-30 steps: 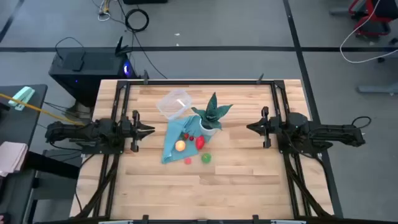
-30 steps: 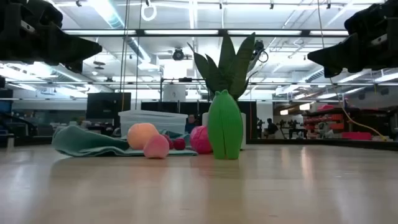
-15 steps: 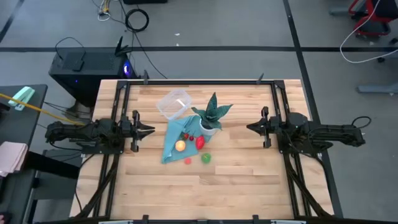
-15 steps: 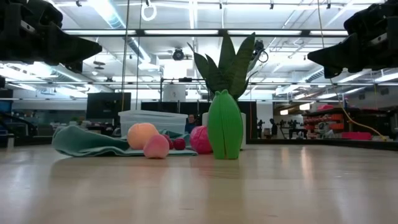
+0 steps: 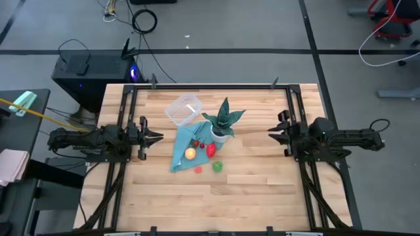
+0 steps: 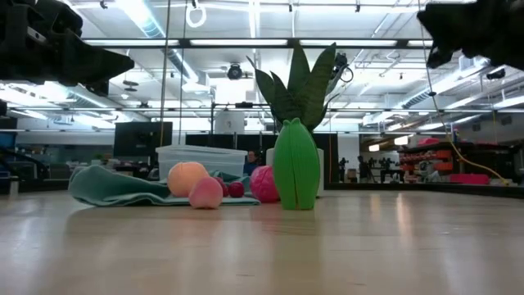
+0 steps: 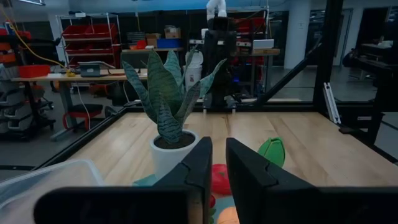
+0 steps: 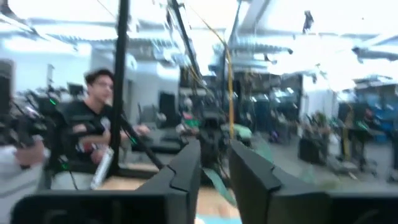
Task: Pick and placing Produce into tupperware
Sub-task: Put the corn into the transparent bin
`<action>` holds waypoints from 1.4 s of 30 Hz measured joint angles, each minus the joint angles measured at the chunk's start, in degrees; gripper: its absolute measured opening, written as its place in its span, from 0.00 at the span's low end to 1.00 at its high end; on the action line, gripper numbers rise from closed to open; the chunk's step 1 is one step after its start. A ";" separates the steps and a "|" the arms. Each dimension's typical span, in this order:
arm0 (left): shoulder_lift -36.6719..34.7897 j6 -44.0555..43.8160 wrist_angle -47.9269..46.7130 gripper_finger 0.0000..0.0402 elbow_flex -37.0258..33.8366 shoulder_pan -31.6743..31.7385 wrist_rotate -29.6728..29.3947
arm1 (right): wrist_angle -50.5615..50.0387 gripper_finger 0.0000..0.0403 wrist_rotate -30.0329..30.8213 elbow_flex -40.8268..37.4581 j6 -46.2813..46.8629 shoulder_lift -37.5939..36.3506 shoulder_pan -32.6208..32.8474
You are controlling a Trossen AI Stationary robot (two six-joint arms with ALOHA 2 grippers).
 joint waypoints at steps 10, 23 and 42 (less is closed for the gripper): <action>0.00 0.01 -0.02 0.13 0.02 0.00 0.00 | -3.15 0.39 -1.98 16.01 -4.51 14.12 6.78; 0.01 0.01 -0.04 0.14 0.01 0.00 0.00 | -37.87 0.36 1.50 55.84 -9.19 52.97 12.06; 0.00 -0.02 -0.09 0.14 0.01 0.00 0.00 | -64.81 0.45 10.32 86.06 -17.25 86.59 16.80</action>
